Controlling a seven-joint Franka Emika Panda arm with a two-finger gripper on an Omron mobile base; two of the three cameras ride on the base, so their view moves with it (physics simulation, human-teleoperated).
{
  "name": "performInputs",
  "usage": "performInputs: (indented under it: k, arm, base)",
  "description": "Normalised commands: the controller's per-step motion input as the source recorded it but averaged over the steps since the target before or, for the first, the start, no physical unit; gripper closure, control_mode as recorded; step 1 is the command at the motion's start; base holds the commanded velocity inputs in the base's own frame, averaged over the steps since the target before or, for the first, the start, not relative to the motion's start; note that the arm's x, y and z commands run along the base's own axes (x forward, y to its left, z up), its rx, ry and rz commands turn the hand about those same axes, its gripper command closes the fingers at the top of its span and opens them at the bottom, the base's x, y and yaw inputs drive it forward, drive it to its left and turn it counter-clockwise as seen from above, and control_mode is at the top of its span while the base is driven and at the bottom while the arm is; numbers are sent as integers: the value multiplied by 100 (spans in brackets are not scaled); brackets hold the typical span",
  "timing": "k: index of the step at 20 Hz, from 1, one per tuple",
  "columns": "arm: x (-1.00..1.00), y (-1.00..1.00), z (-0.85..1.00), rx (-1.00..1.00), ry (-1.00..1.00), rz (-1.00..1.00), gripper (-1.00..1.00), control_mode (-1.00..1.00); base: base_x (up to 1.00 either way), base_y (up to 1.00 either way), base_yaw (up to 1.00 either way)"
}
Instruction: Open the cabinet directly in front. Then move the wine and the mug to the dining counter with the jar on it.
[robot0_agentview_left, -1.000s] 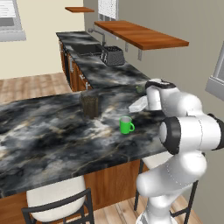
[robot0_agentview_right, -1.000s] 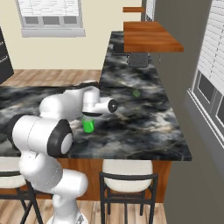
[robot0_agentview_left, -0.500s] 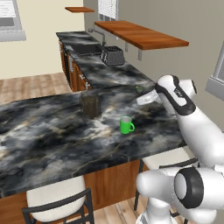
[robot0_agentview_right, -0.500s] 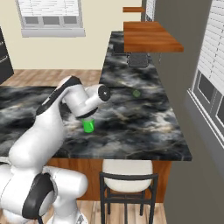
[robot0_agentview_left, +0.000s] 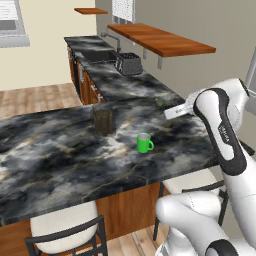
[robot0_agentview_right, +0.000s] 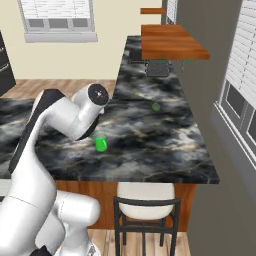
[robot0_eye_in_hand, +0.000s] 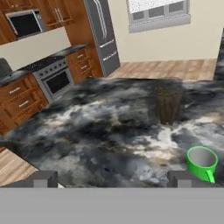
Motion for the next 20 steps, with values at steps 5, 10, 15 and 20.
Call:
performInputs:
  k: [5,10,15,20]
  arm:
    - [-100,43,0,-16,-31,11,-100,-100]
    - [-50,24,0,-7,-43,4,-100,-100]
    - [-2,0,0,0,0,0,-100,-100]
    - [-57,36,-7,-2,2,4,-100,-100]
  base:
    - [0,0,0]
    - [0,0,0]
    - [0,0,0]
    - [0,0,0]
